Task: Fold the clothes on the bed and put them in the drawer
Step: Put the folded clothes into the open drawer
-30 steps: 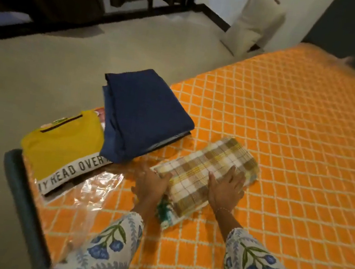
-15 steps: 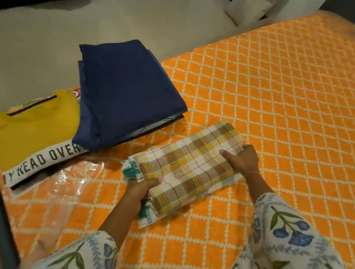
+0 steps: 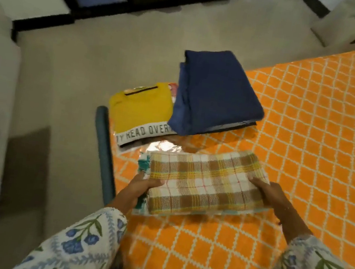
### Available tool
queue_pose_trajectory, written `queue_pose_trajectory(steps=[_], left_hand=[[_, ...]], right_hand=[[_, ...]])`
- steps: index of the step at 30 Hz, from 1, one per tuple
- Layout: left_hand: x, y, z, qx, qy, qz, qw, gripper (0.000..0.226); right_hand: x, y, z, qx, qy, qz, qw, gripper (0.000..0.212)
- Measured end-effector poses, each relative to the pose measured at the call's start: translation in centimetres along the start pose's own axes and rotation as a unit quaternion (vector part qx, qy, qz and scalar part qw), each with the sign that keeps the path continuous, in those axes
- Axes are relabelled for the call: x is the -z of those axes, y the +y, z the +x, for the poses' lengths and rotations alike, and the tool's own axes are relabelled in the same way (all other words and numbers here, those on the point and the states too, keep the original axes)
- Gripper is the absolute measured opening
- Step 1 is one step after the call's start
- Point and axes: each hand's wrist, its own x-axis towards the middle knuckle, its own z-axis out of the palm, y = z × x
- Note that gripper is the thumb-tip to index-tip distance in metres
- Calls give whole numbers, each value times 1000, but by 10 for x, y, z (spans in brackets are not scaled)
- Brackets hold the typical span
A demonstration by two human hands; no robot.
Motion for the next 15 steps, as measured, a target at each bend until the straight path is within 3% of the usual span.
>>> queue_pose_trajectory(steps=[1, 2, 5, 7, 15], left_hand=[[19, -1, -14, -6, 10, 1, 1000, 38], [27, -4, -20, -11, 10, 0, 1000, 39], [85, -4, -60, -26, 31, -32, 999, 38], [116, 0, -86, -40, 49, -52, 997, 36], [258, 31, -217, -143, 201, -159, 956, 29]], right_hand=[[-12, -5, -10, 17, -5, -11, 1000, 108], [-16, -12, -22, 29, -9, -7, 1000, 99], [-61, -64, -74, 70, -51, -10, 996, 40], [-87, -93, -94, 94, -75, -10, 993, 23], [-224, -248, -184, 197, -163, -89, 963, 41]])
